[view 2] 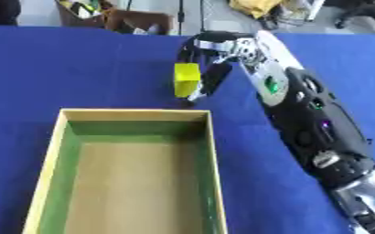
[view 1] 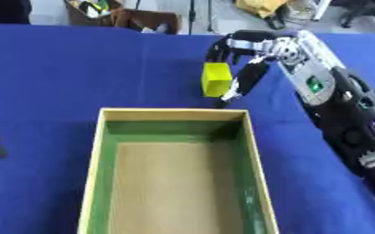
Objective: Pick up objects on the table and place them in the box.
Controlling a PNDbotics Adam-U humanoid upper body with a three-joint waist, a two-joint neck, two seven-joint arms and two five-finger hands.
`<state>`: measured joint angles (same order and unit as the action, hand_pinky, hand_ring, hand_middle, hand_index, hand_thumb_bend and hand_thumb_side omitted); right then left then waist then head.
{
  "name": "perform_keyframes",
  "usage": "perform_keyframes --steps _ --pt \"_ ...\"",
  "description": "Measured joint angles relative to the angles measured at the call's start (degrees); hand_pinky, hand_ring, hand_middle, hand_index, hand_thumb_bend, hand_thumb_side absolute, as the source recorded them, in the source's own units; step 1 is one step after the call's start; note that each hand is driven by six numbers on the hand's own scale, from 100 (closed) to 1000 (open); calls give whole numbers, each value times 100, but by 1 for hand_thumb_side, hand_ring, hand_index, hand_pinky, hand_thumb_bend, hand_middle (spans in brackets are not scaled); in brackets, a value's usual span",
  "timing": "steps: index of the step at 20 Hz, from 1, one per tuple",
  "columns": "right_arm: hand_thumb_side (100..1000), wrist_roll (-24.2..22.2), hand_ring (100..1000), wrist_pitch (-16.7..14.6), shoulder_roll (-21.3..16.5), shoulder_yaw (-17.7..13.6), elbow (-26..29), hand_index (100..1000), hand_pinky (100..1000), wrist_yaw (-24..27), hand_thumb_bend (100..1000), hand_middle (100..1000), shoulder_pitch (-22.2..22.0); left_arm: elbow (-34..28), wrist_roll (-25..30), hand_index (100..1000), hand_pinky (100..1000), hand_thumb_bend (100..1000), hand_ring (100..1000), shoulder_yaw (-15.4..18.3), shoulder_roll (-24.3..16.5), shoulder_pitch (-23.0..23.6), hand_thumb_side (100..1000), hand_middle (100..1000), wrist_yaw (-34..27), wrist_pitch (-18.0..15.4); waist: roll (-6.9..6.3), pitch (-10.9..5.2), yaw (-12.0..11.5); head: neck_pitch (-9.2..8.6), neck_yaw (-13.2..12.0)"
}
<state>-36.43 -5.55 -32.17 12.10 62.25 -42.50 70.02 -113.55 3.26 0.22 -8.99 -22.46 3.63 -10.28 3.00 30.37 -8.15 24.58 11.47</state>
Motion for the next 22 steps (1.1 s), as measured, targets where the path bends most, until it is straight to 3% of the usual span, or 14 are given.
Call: perform_keyframes --steps 4,12,18,19,20,21,22 --pt "405 109 785 -4 0 -2 -16 836 689 -27 680 730 0 0 29 631 203 100 452 -2 3 0 722 493 7 2 -1 19 0 -6 1" --pt "324 151 763 31 0 -2 -61 788 655 51 455 672 -48 0 65 629 204 100 451 -2 5 -26 719 493 40 -13 13 88 -64 -53 27" --pt "303 205 703 118 1 -6 -85 635 578 240 215 510 -56 0 97 629 205 100 452 -3 44 -34 721 494 46 -13 30 125 -80 -54 29" --pt "274 246 680 149 1 -7 -85 584 552 258 100 472 -67 0 107 628 205 100 452 -3 47 -34 723 494 48 -12 30 126 -80 -54 30" --pt "268 295 675 185 1 -8 -85 575 546 282 100 465 -77 0 114 628 205 100 452 -3 47 -35 723 494 49 -14 30 126 -80 -54 31" --pt "224 355 631 235 1 -11 -85 491 494 303 100 392 -87 0 118 628 206 100 452 -3 47 -38 722 494 50 -16 30 126 -82 -54 32" --pt "212 427 618 291 1 -13 -85 467 478 329 100 369 -95 0 122 628 206 100 452 -3 47 -40 723 494 50 -19 31 126 -85 -54 35"
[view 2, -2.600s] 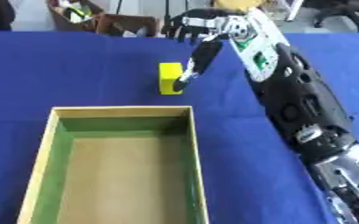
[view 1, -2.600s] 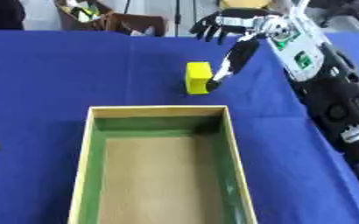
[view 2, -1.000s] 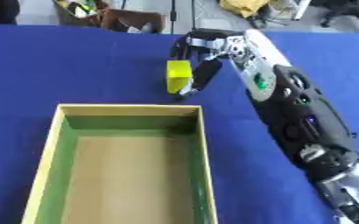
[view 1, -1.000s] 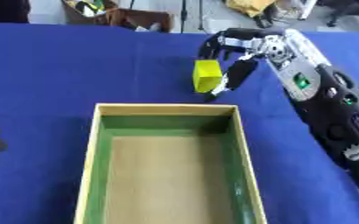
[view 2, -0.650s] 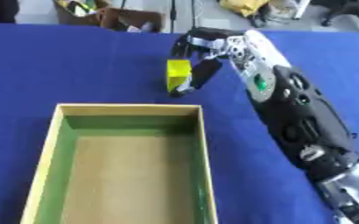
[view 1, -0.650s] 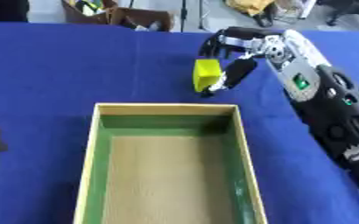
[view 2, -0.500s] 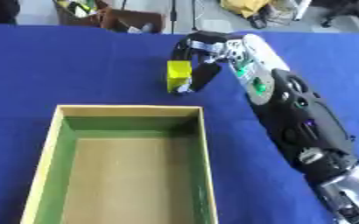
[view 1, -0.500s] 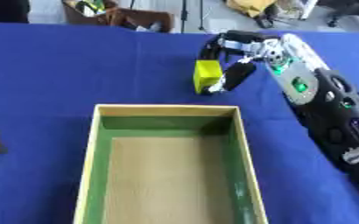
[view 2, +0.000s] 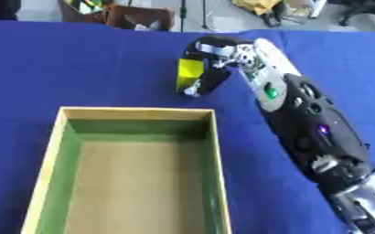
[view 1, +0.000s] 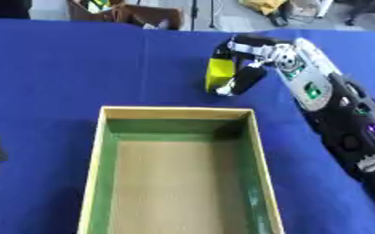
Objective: Pick up objects on the table and place them in the box.
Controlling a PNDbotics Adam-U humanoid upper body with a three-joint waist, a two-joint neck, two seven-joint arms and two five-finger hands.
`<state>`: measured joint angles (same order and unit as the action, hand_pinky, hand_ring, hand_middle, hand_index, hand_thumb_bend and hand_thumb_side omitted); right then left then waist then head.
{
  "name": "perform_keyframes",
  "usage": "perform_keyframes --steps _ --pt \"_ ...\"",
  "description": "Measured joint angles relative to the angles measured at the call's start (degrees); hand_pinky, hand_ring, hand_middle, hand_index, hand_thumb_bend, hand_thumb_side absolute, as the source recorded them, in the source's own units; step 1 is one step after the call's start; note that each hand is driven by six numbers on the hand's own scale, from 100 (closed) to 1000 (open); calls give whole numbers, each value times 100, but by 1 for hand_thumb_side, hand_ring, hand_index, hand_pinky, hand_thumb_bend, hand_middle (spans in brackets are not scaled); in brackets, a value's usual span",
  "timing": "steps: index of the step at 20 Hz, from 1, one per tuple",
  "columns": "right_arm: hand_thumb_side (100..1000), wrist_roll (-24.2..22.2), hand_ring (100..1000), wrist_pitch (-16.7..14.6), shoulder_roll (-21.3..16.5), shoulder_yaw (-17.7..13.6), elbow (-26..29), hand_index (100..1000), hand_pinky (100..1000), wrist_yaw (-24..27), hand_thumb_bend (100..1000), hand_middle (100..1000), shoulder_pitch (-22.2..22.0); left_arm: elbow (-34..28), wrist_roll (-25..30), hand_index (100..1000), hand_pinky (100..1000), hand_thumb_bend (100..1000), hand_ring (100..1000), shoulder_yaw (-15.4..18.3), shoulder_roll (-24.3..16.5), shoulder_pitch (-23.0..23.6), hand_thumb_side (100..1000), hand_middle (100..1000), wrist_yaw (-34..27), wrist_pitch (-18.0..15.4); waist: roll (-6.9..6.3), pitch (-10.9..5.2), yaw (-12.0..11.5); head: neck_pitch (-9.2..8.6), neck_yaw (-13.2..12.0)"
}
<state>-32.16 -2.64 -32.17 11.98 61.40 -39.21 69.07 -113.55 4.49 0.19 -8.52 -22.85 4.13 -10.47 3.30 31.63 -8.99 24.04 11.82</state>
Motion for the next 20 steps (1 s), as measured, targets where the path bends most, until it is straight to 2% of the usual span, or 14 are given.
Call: perform_keyframes --steps 1,3,6,8,12,15,18,19,20 --pt "183 85 583 62 0 -2 0 388 438 25 100 295 -2 0 4 627 206 100 452 0 0 -2 723 494 0 -1 0 0 -4 0 3" --pt "145 283 533 210 0 -5 -1 287 388 107 100 214 -5 0 9 627 208 100 452 0 0 -2 723 493 0 3 0 0 -7 0 7" --pt "100 591 483 438 0 -1 16 198 344 266 100 141 -5 0 15 626 209 100 452 0 0 -2 722 493 0 9 2 -2 14 1 6" --pt "100 736 451 550 -3 8 91 175 324 372 100 101 -4 0 20 625 210 100 452 0 0 0 722 493 0 15 2 -15 44 4 3" --pt "100 921 415 741 -61 44 455 159 292 675 132 100 -1 0 20 625 212 100 453 0 -1 20 722 493 -7 24 4 -132 92 30 -15" --pt "100 974 403 1003 -160 79 943 160 271 924 174 100 0 0 3 624 214 100 453 2 -4 67 718 493 -22 43 5 -283 160 103 -32" --pt "100 945 392 1414 -309 143 1651 161 252 1180 176 100 -18 0 -20 624 215 100 452 4 -11 112 714 493 -51 66 6 -425 232 207 -64" --pt "100 917 393 1565 -360 175 1936 162 250 1256 317 100 -57 0 -28 624 216 100 452 5 -27 125 713 493 -63 73 6 -477 250 247 -70" --pt "100 877 396 1711 -405 224 2235 164 254 1319 102 100 -109 0 -38 624 217 100 453 12 -51 140 712 493 -76 83 5 -539 275 290 -77"
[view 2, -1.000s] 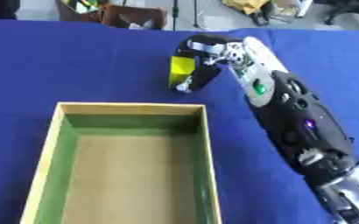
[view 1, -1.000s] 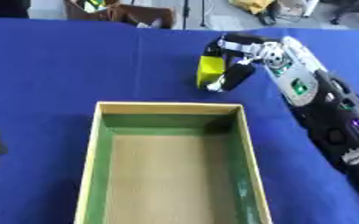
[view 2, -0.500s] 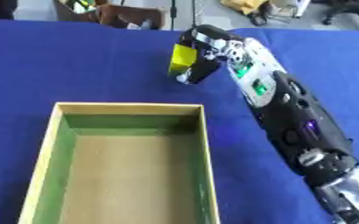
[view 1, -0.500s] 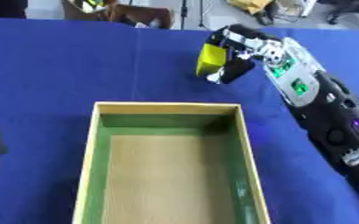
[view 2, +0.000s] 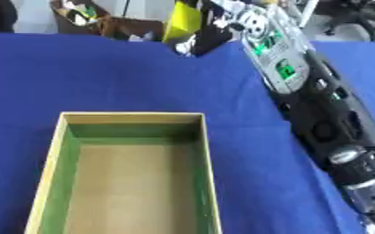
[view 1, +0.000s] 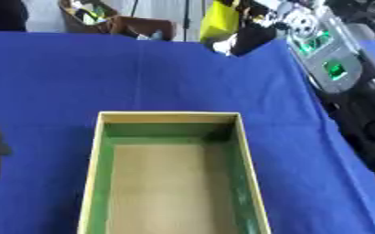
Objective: Pick up objects on the table and place them in the box.
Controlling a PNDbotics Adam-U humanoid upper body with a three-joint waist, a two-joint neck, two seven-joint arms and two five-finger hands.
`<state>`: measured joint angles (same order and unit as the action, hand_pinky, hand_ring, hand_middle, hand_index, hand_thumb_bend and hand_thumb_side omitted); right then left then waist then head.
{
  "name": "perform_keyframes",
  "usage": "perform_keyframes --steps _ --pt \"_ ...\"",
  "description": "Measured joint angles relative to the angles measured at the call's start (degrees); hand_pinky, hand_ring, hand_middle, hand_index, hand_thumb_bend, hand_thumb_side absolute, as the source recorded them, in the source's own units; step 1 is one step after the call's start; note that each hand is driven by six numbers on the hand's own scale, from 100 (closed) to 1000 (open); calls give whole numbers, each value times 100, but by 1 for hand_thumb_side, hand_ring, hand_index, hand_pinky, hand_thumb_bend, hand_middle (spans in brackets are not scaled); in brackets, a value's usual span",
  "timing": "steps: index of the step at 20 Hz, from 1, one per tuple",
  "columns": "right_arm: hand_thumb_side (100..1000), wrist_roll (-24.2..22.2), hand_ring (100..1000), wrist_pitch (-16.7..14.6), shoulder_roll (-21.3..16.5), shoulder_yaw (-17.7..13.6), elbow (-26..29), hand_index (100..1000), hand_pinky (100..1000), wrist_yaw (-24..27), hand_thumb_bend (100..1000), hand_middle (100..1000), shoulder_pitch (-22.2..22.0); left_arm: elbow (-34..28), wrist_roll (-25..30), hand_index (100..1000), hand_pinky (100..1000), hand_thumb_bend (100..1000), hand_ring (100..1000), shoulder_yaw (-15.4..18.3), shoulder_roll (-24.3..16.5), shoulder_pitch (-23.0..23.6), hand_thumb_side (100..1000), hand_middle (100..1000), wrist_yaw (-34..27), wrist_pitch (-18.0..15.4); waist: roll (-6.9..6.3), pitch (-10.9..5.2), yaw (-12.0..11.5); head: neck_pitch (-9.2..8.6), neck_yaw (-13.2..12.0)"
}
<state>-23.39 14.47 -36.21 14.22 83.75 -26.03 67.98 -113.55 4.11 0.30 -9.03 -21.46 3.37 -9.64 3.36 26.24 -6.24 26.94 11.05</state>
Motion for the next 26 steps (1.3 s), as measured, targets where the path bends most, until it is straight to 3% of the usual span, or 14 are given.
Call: perform_keyframes --steps 5,10,18,26 --pt "100 -403 398 486 -161 390 1565 167 259 -14 100 100 -401 0 -54 623 220 100 452 49 -40 91 709 492 -44 51 -7 -286 104 174 -50" --pt "100 -919 390 518 47 600 2715 171 255 -270 100 100 -781 0 -256 623 224 100 452 184 -75 157 702 492 -63 111 -15 -529 190 302 -137" --pt "100 -1580 335 -128 860 871 2976 172 212 -615 100 100 -1243 0 -533 622 227 100 453 311 -157 182 699 493 -72 154 -5 -641 250 518 -285" --pt "100 -2199 343 -447 1073 1272 2989 177 231 -1163 100 100 -1748 0 -668 622 227 100 453 382 -158 183 698 493 -44 167 5 -641 229 531 -259"
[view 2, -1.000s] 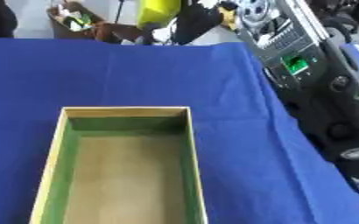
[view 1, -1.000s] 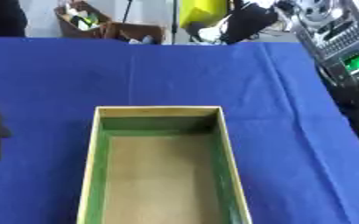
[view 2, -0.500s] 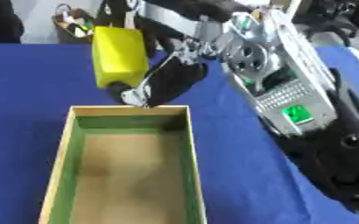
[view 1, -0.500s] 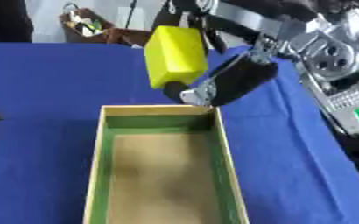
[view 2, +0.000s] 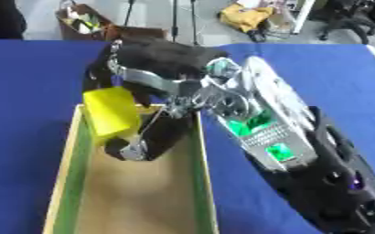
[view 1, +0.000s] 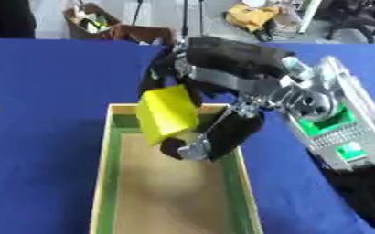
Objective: Pick up objects on the table and place them in the box.
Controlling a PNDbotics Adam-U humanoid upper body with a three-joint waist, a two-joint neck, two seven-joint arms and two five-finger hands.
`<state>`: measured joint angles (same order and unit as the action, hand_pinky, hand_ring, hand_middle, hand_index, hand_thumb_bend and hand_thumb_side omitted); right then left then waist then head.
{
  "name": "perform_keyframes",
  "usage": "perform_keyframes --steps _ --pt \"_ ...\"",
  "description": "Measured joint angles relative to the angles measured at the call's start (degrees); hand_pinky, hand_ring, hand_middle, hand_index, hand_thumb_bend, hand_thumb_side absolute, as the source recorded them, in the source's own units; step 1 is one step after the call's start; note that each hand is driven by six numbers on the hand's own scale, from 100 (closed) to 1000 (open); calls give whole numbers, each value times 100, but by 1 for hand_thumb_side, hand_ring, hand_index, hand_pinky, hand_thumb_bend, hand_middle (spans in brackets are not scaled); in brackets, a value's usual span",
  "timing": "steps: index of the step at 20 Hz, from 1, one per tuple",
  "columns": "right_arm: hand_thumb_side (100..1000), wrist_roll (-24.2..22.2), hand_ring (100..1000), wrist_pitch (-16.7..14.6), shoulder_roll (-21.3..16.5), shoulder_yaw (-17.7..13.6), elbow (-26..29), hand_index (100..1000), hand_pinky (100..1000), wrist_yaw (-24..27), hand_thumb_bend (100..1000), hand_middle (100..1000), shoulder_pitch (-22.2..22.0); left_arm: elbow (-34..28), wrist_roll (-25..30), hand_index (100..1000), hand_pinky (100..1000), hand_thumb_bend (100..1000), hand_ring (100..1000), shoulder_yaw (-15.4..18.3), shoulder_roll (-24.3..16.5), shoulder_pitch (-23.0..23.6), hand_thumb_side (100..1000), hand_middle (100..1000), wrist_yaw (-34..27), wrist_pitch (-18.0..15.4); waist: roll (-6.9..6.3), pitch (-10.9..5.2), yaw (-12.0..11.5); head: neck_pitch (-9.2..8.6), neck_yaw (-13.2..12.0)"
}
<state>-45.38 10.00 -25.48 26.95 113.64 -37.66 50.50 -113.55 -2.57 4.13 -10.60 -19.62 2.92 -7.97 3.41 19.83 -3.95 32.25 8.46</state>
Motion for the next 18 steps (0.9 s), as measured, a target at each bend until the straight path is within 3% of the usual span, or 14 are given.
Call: perform_keyframes --steps 6,9,11,12,18 --pt "100 -344 367 -23 5 317 -151 201 270 -403 100 108 -189 0 -11 621 227 100 453 3 0 -4 699 494 20 -9 1 37 -25 1 35" --pt "120 -401 399 -71 54 453 -348 243 312 -475 100 153 -215 0 -9 621 227 100 453 3 1 -9 700 494 21 -10 -4 61 -32 48 34" --pt "195 -435 472 -120 101 524 -465 343 376 -487 100 252 -231 0 -4 621 227 100 453 3 3 -14 701 494 21 -8 -6 64 -34 97 -1" --pt "222 -478 536 -165 112 558 -517 447 439 -487 100 347 -248 0 -1 621 226 100 453 3 3 -15 701 494 21 -8 -8 66 -35 114 -25" --pt "144 -645 693 -699 172 805 -1075 699 632 -211 100 604 -313 0 10 620 227 100 453 3 5 -51 701 494 21 -9 -21 69 -36 243 -148"
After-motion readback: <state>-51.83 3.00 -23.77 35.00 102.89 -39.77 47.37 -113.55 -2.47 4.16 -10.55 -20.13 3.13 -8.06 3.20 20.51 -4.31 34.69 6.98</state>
